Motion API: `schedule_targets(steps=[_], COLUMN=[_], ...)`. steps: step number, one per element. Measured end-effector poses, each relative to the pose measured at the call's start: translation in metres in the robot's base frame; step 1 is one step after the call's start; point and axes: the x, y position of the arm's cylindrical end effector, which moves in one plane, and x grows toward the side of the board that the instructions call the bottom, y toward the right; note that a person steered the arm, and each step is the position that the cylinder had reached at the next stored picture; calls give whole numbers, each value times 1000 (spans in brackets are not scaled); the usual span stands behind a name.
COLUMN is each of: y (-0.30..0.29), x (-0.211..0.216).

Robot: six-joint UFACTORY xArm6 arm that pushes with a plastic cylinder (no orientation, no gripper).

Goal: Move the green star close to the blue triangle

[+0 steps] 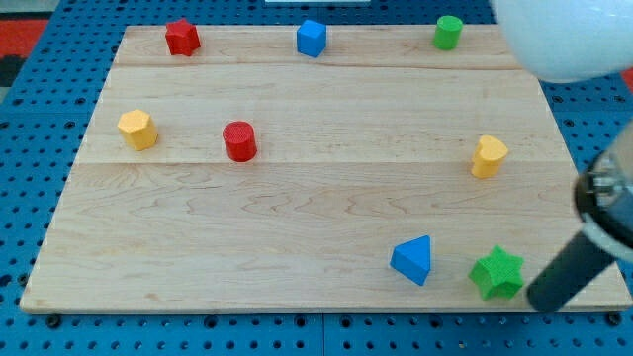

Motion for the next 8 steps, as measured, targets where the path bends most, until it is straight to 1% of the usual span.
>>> schedule_targets(steps=[1,2,4,6,8], y=[-35,-49,-50,-47,-78], x=[0,0,0,-19,-30])
